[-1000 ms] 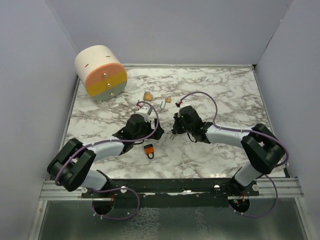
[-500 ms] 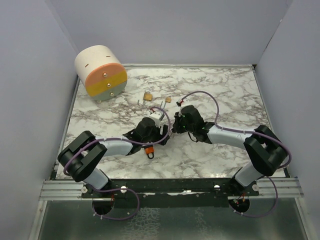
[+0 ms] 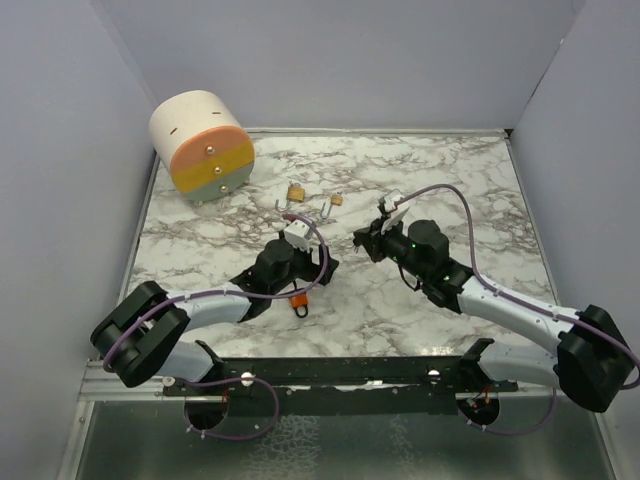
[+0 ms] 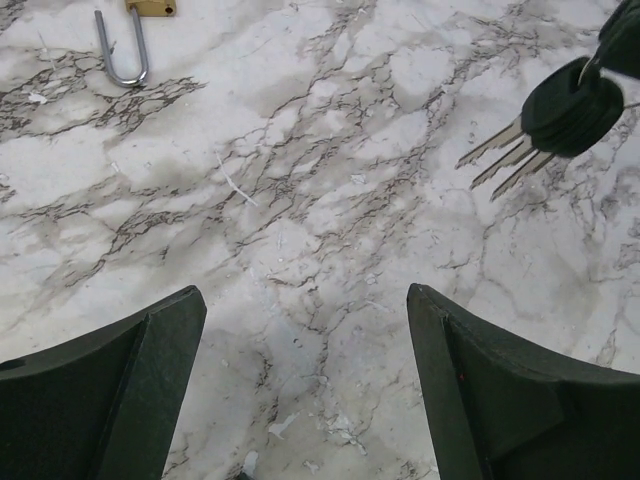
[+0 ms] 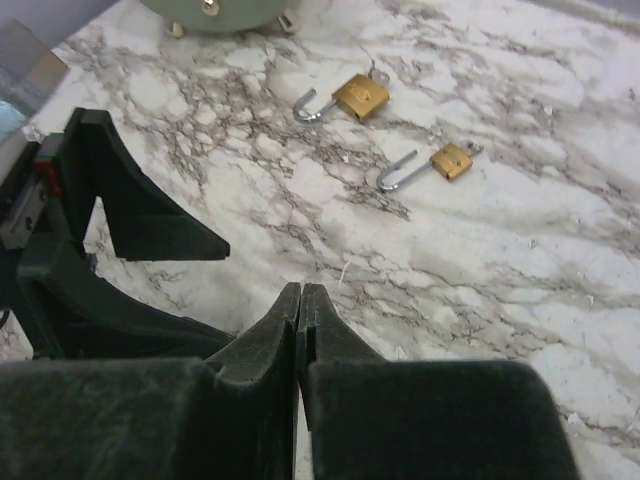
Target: Unlock with the key
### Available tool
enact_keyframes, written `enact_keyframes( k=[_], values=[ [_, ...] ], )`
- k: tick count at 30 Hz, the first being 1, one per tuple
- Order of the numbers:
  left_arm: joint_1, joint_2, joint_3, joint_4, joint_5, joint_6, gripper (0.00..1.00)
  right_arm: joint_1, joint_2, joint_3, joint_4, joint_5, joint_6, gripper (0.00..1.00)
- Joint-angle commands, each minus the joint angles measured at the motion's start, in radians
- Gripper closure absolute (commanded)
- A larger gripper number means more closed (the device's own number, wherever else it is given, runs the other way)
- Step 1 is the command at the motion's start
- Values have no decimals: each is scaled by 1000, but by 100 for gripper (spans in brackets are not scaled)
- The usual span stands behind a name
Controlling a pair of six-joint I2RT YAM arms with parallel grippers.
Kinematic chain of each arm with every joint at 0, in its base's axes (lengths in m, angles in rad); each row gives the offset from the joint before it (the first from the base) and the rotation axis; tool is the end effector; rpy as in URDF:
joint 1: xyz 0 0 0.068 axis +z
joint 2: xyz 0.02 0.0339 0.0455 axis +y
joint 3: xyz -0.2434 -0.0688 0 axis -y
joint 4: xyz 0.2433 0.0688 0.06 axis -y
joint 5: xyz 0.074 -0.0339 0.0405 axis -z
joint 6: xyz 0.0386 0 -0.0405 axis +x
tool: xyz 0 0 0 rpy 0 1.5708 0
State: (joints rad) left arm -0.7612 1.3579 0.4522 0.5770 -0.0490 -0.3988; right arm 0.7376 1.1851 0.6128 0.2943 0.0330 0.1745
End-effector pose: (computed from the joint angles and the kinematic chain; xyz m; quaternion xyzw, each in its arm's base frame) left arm 0.1986 -0.1866 0.1607 0.1325 0.8023 -0.3021 0.4975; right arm 0.2034 0.1831 0.2268 -0.2122 0.7695 0.2534 0.5465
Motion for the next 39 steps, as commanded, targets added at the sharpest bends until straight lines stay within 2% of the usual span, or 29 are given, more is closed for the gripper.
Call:
enact_keyframes(
  k=[1,9,17,21,24,29,36,37,39],
  values=[
    [-2,-6,-29,149,112,38,15,-1,-63,-19,76,-85,-131,99],
    [-2,9,-75,341,254,73,15,-3,-87,22,7,-159,-165,99],
    [-2,47,-98,505,318,75,16,-3,-101,10,-8,-180,-133,99],
    [-3,61,-91,509,279,52,16,-3,-87,15,-23,-157,-102,99],
    [0,24,-109,453,166,12,17,-3,-36,47,-97,-148,-90,99],
    [1,-121,-181,367,-9,-23,17,-3,57,71,-101,-186,-95,99],
    [9,-357,-240,211,-124,-23,17,-3,220,148,-116,-273,-31,99],
    [11,-379,-246,192,-127,-22,17,-3,242,150,-125,-272,-15,98],
    [11,-419,-261,173,-132,-25,17,-4,280,146,-141,-232,24,89]
  ],
)
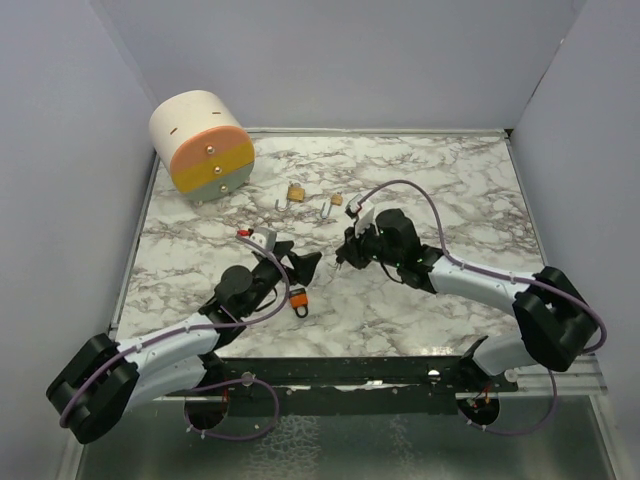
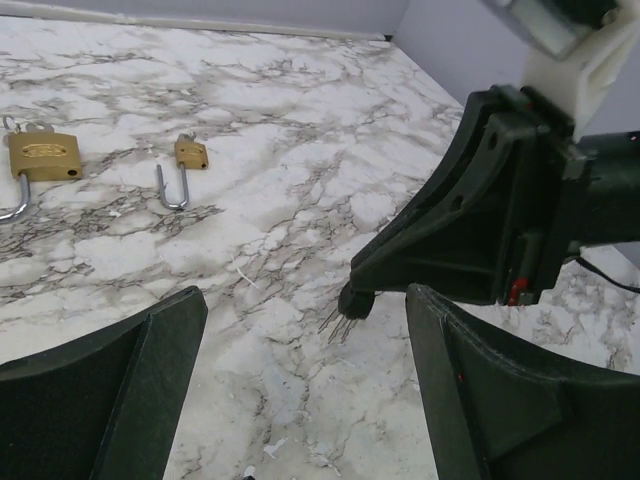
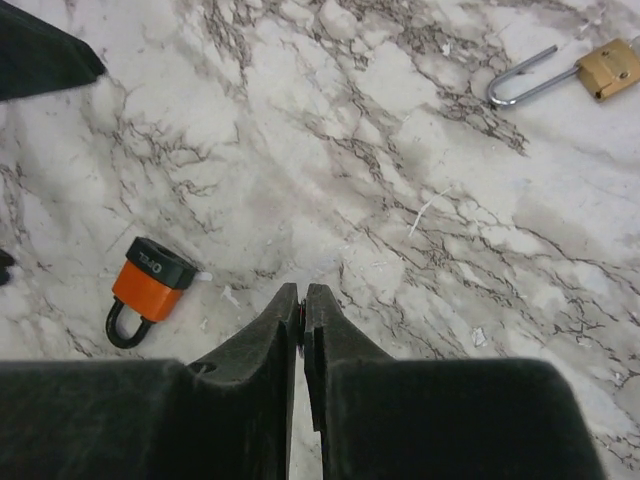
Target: Unlock with the key
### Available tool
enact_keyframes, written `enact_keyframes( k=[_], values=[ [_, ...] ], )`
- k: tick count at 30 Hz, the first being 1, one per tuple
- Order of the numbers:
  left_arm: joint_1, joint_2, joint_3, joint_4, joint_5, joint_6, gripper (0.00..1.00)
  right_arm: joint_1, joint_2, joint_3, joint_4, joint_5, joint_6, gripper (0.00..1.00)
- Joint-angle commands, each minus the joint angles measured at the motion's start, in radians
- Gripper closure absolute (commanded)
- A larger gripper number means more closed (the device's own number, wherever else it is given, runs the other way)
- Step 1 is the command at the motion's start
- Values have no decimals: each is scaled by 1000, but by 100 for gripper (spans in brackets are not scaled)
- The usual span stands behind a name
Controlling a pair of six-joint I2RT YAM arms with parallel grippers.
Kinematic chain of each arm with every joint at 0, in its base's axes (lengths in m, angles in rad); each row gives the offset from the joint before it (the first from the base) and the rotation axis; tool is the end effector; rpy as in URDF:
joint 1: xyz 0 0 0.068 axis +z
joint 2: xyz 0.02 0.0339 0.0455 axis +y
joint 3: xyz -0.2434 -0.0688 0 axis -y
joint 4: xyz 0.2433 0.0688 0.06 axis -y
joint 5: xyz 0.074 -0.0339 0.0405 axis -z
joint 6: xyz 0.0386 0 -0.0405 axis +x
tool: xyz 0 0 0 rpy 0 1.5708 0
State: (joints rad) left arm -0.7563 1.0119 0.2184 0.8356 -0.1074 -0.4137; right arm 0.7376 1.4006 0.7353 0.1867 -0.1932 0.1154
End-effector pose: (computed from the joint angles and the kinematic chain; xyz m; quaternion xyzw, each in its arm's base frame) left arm 0.1604 -0.1456 0.1932 0.0796 0.6876 -0.3671 0.6214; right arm 0.2219 0.2116 0.1989 -0.3081 0.7944 0.2889 0.4365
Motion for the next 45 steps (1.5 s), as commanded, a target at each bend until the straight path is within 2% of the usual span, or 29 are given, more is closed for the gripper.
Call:
enact_keyframes(
  k=[1,3,7,15,22,32,45],
  values=[
    [7,-91,-36,-92,-77,-14,17,-6,75,18,-39,29,105,80],
    [9,-117,-50,-101,-82,-21,17,-16,75,0,-43,85,138,66],
    [8,-141,-60,-115,-80,-25,17,-38,24,-43,-40,145,170,56],
    [8,-104,-39,-117,-65,-27,18,-46,-9,-41,-81,182,151,55],
    [8,-70,-34,-116,-57,-32,18,-46,90,13,-86,130,150,55],
    [8,-113,-61,-119,-69,-29,18,-59,243,83,-44,60,150,55],
    [8,-96,-59,-122,-75,-21,18,-75,326,101,-12,15,156,58]
  ],
)
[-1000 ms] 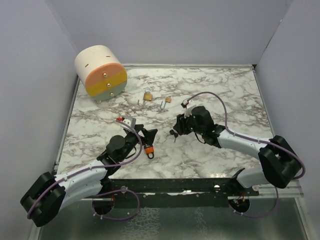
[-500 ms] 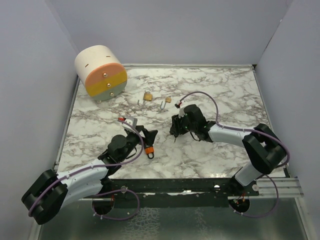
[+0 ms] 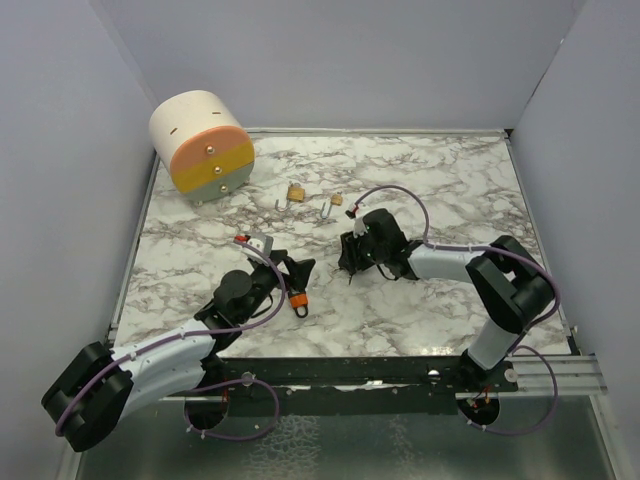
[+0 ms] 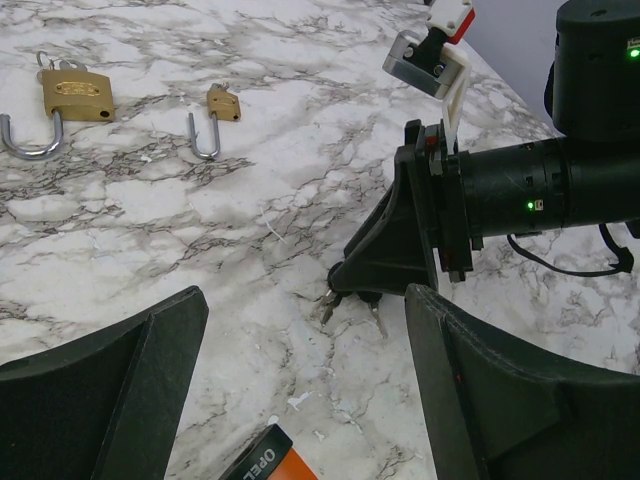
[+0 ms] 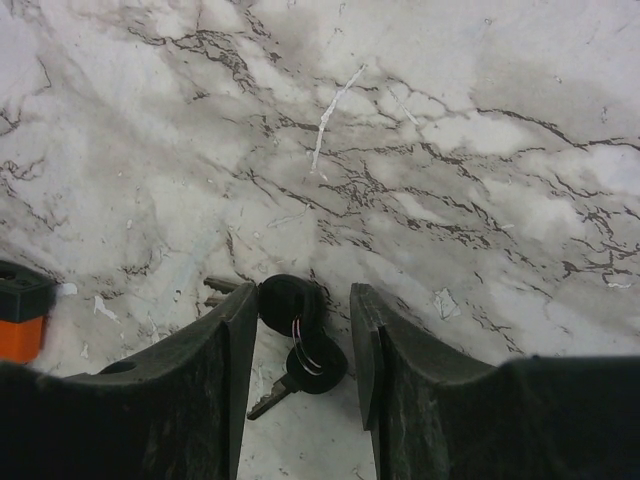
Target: Unlock with the key
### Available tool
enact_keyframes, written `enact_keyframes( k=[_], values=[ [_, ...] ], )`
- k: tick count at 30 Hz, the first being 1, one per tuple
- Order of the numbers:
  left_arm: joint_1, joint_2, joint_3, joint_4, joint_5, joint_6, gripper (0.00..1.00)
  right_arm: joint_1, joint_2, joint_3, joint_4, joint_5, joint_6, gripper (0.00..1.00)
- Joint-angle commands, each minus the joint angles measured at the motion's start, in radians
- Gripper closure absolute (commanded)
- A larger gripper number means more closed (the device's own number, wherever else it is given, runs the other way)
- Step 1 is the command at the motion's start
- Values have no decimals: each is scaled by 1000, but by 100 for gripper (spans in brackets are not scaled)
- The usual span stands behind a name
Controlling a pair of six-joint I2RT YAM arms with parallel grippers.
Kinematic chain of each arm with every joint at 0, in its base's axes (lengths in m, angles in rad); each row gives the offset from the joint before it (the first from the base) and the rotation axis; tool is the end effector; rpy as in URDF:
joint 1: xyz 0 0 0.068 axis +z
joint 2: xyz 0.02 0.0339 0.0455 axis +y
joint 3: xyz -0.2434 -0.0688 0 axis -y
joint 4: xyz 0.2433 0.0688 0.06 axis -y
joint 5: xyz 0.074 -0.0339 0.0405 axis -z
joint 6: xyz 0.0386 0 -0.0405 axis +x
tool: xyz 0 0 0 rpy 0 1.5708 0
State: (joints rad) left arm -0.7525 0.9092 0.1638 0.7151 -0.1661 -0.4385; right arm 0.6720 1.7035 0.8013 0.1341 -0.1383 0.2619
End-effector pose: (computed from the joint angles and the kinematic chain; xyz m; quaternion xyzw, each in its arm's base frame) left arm 0.1518 -0.1334 0.1812 0.0548 0.7155 -0.3399 0.6079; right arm 0.2556 0.2101 0.1231 -0.2134 0.8936 0.2322 0.3194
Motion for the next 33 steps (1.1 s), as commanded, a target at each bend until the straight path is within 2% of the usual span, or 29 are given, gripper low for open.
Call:
enact_keyframes(
  k=[1,22,33],
  values=[
    [4,9,-3,-1,-16,6,18,-11,26,35,43,-44,8,59],
    [4,39,14,-2,-9,8,18,-14,-2,10,50,-61,17,87],
    [4,59,21,-1,4,0,18,-26,-67,-47,128,-83,48,98]
  ],
)
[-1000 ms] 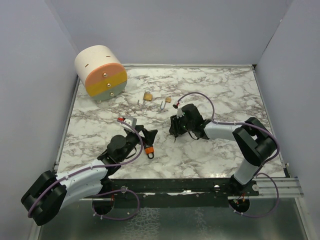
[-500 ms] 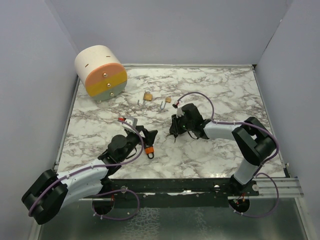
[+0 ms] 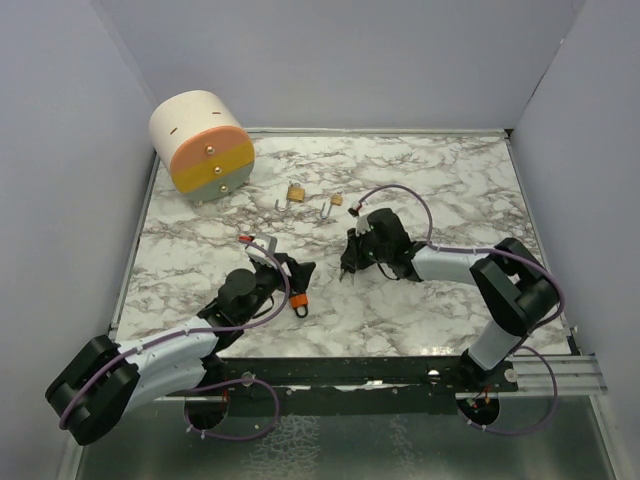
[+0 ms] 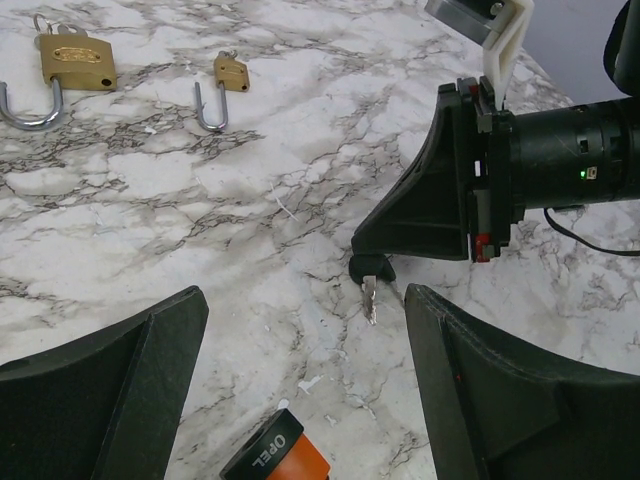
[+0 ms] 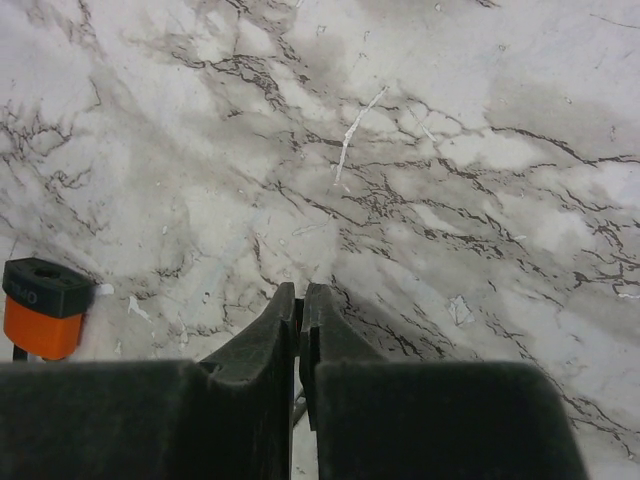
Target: Unlock with the key
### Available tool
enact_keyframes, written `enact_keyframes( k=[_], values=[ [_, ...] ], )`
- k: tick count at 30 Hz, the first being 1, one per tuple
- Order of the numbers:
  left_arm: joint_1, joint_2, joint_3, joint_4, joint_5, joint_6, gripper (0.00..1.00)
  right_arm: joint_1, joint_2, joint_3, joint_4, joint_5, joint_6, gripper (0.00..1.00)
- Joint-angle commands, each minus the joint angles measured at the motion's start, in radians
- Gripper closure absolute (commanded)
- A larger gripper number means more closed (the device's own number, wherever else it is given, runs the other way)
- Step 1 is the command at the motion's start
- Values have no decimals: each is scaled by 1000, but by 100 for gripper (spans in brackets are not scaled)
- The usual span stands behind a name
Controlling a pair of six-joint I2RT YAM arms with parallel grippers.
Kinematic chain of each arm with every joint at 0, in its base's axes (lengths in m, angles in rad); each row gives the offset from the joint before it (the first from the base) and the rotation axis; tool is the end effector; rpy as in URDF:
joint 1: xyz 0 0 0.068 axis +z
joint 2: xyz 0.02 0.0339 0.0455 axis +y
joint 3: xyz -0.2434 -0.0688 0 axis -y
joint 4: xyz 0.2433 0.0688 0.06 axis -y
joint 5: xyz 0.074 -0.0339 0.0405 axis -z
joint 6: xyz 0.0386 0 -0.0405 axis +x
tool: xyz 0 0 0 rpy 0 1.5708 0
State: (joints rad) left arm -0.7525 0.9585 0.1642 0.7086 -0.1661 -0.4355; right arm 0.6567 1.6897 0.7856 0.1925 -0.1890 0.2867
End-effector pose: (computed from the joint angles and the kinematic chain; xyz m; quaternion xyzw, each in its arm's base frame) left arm 0.1541 -0.1355 0.1716 0.0605 0.7339 -0.3265 0.5926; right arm 0.2579 0.2080 0.1280 -0.2051 0.8824 0.2648 0.3304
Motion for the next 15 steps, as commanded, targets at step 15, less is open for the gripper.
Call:
enact_keyframes(
  k=[15],
  values=[
    [2,144,101,94,237,43,20,-63,-274,-147,236,-59,172,99]
  ],
)
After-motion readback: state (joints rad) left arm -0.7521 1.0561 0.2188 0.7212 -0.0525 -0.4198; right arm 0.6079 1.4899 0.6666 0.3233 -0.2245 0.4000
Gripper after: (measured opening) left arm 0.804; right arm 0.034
